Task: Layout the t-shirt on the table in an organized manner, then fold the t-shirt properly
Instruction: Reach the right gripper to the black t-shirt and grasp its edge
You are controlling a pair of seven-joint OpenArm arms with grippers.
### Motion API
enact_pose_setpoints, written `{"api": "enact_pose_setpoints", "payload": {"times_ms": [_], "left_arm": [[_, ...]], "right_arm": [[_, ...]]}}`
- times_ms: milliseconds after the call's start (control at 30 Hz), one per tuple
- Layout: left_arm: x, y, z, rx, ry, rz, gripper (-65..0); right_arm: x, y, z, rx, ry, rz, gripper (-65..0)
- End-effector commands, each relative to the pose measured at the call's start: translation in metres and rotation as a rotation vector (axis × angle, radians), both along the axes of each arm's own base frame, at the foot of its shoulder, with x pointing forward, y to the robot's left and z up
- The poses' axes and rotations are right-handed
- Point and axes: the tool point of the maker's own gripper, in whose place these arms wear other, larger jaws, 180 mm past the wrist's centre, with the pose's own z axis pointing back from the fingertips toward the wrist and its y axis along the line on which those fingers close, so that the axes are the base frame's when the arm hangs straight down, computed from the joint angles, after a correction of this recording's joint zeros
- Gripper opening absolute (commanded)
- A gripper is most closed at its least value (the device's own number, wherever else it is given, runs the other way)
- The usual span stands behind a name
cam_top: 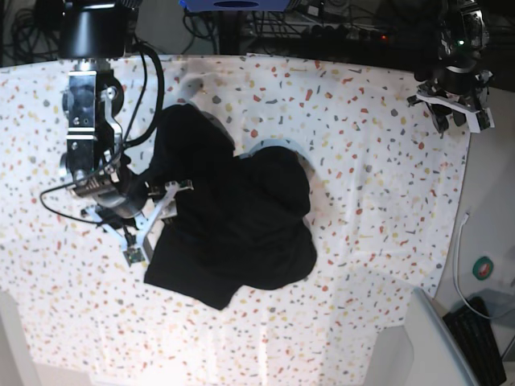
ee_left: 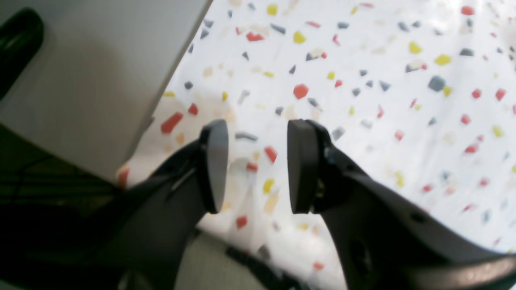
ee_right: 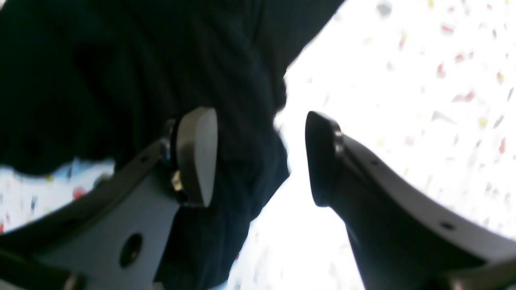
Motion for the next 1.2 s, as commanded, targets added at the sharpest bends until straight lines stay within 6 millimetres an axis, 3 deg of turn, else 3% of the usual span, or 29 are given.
{"api": "enact_pose_setpoints", "payload": {"times_ms": [0, 67, 233, 367, 433, 467, 500, 533, 600, 767, 900, 1067, 1167], "left_arm": [[0.006, 0.000, 0.025, 0.039, -0.065, -0.030, -40.8], [0.005, -0.002, 0.030, 0.044, -0.073, -0.040, -40.8], [-0.002, 0.013, -0.012, 0.003, 0.008, 0.026, -41.1], [-0.002, 0.011, -0.020, -0.013, 0.016, 0.028, -41.3], [-0.001, 0.011, -0.019, -0.013, 0.013, 0.025, -41.3], [-0.001, 0.013, -0.017, -0.008, 0.010, 0.030, -41.3], [-0.002, 0.014, -0.017, -0.005, 0.010, 0.030, -41.3], [-0.002, 0.015, -0.017, -0.003, 0.011, 0.031, -41.3], [-0.003, 0.017, -0.018, 0.001, 0.016, 0.034, -41.5], [-0.010, 0.058, -0.006, 0.050, -0.004, 0.128, -41.5], [-0.012, 0.073, 0.002, 0.069, -0.024, 0.169, -41.5], [-0.009, 0.071, 0.004, 0.068, -0.031, 0.161, -41.5], [-0.004, 0.063, 0.000, 0.055, -0.028, 0.141, -41.5]], "right_arm": [[0.017, 0.005, 0.013, 0.019, -0.049, 0.007, -33.5], [0.030, 0.012, 0.005, 0.016, -0.022, 0.033, -33.5], [0.049, 0.022, -0.009, 0.039, 0.010, 0.047, -33.5], [0.051, 0.027, -0.032, 0.059, 0.059, 0.054, -34.1], [0.054, 0.026, -0.034, 0.072, 0.034, 0.045, -42.2], [0.056, 0.025, -0.031, 0.077, 0.015, 0.040, -50.3], [0.058, 0.024, -0.025, 0.075, -0.004, 0.041, -60.8], [0.055, 0.023, -0.021, 0.070, -0.010, 0.041, -65.0], [0.051, 0.019, -0.004, 0.057, -0.052, 0.038, -65.0], [0.048, 0.008, 0.070, 0.014, -0.244, 0.027, -65.0], [0.055, -0.023, 0.120, -0.089, -0.354, 0.021, -65.0], [0.055, -0.044, 0.159, -0.174, -0.434, 0.019, -65.0], [0.057, -0.051, 0.164, -0.197, -0.448, 0.021, -65.0]]}}
